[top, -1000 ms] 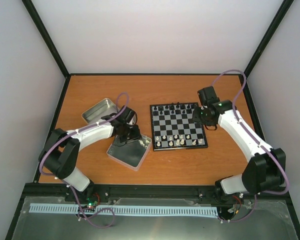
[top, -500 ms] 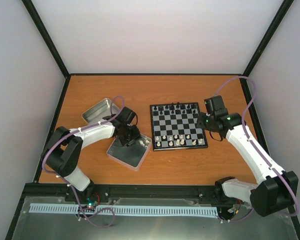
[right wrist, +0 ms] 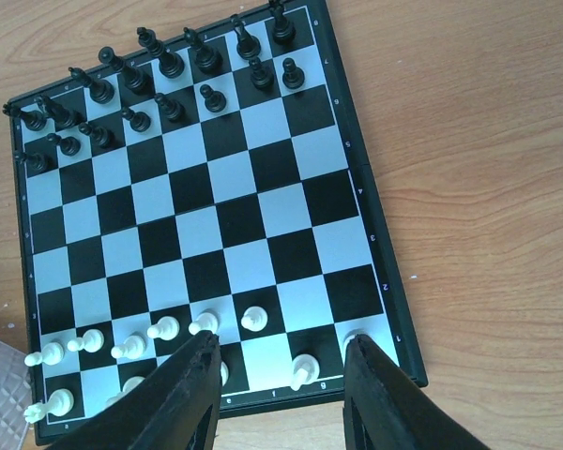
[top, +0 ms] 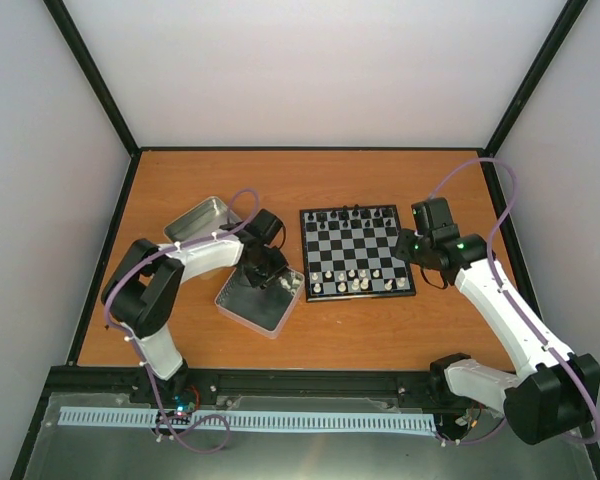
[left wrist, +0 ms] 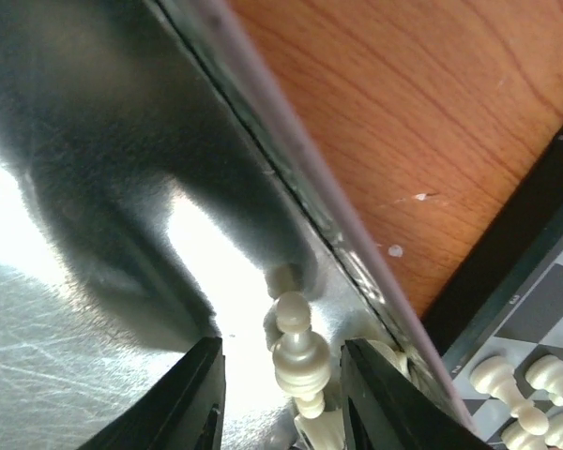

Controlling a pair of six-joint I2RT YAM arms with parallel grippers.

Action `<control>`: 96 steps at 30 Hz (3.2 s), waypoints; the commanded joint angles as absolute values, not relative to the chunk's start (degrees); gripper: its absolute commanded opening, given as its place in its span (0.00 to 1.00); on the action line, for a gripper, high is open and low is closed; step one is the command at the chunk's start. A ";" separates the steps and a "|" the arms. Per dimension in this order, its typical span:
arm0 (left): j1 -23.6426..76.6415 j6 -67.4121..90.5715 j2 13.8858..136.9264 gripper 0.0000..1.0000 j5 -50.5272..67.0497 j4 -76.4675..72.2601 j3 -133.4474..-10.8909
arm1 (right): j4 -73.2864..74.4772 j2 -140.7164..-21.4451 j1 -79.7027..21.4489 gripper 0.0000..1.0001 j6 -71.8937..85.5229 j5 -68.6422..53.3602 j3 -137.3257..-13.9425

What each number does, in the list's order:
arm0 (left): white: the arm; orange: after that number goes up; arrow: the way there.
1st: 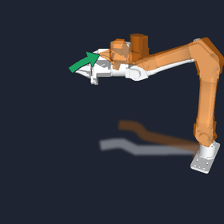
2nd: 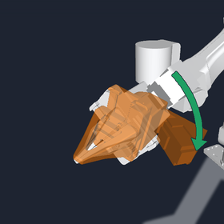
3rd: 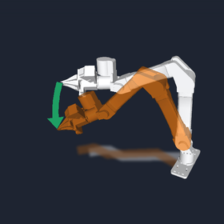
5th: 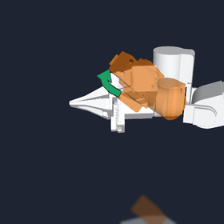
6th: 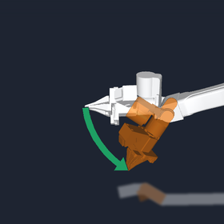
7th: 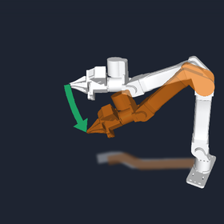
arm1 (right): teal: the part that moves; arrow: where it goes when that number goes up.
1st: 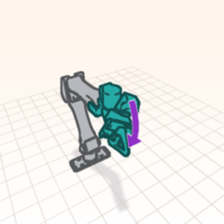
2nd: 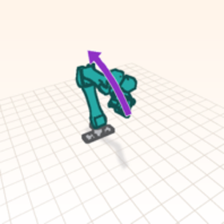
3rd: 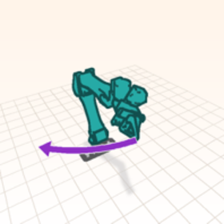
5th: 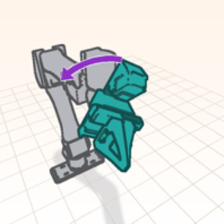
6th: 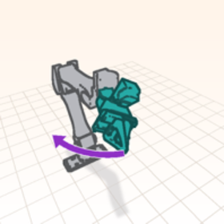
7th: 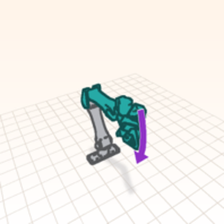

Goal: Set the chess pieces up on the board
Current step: Pick up the chess piece from the storage box.

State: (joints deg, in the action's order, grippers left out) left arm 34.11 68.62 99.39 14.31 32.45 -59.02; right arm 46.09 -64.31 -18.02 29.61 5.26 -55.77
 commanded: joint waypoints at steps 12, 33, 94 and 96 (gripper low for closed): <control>37.70 71.86 103.42 0.24 9.26 44.36 -65.99 | 42.98 -61.99 -17.82 0.37 29.71 6.64 -53.37; 36.70 80.19 78.49 0.12 13.72 30.56 -59.35 | 12.15 -55.82 -21.77 0.61 24.43 -34.68 -44.23; 31.92 87.92 63.53 0.68 21.32 10.97 -47.93 | 1.57 -75.26 -40.49 0.03 22.28 -33.90 -54.06; 31.65 86.50 62.57 0.62 23.80 6.42 -46.44 | 0.44 -74.16 -40.22 0.03 22.02 -36.05 -53.54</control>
State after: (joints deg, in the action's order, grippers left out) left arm 32.75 92.14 64.77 19.97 14.52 -48.64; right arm 3.57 -77.47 -40.36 23.81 -30.98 -52.58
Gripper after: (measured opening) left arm 0.666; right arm 0.067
